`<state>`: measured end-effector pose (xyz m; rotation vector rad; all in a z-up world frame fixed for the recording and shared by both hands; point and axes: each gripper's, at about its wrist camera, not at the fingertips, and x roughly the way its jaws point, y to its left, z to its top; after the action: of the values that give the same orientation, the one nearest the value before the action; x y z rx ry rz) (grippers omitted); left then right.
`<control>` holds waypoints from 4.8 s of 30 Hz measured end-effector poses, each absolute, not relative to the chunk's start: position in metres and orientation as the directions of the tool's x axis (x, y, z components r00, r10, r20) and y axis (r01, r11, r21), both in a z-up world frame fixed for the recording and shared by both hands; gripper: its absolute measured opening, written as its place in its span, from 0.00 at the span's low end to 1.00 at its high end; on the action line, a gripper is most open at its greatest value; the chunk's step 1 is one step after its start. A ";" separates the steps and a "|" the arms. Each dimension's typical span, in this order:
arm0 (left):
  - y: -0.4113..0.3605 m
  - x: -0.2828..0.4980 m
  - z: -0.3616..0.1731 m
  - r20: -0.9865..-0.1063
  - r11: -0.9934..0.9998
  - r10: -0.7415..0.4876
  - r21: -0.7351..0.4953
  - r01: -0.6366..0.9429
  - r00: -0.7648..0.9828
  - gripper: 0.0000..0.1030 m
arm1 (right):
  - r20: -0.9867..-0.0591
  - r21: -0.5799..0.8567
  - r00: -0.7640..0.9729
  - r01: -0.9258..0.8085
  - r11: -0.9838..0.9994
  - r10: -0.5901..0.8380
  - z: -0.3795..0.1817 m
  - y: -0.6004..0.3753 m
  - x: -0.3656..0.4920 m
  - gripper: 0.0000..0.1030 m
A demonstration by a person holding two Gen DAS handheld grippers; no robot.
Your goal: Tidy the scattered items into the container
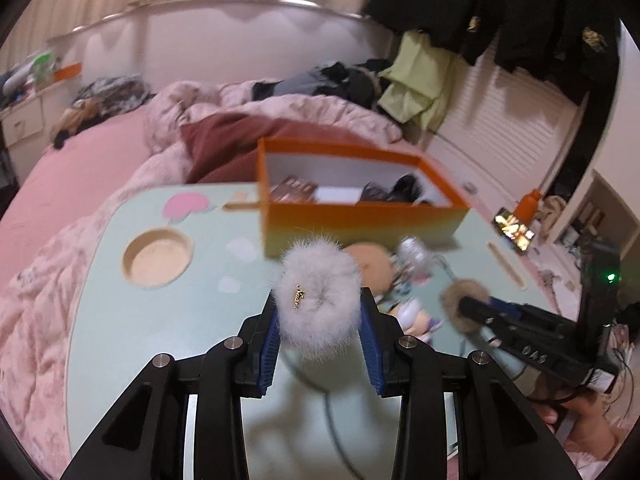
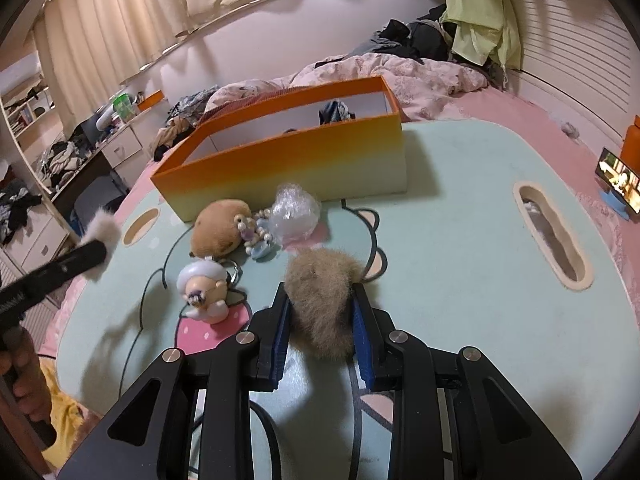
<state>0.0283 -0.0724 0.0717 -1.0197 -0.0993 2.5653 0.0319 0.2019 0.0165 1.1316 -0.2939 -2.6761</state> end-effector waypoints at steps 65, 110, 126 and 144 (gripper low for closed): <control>-0.047 0.050 0.003 -0.742 -0.976 0.137 0.011 -0.216 -0.657 1.00 | -0.745 -0.002 -0.663 0.114 -0.993 -0.075 0.007 0.200 0.046 1.00; -0.029 0.055 0.025 -0.691 -0.950 0.259 -0.057 -0.307 -0.675 1.00 | -0.564 0.246 -0.793 0.105 -0.964 -0.230 0.031 0.210 0.056 0.23; 0.013 0.038 0.024 -0.723 -0.900 0.375 -0.135 -0.414 -0.580 0.32 | -0.514 0.294 -0.823 0.094 -0.951 -0.240 0.036 0.225 0.065 0.23; -0.022 -0.039 0.129 -0.603 -0.902 0.407 -0.146 -0.407 -0.686 0.32 | -0.492 0.276 -0.813 0.194 -0.941 -0.312 0.097 0.202 -0.001 0.23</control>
<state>-0.0387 -0.0220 0.1292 -0.9072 0.0000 2.5371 -0.0012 0.2018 0.0969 0.7982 -0.3102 -2.7432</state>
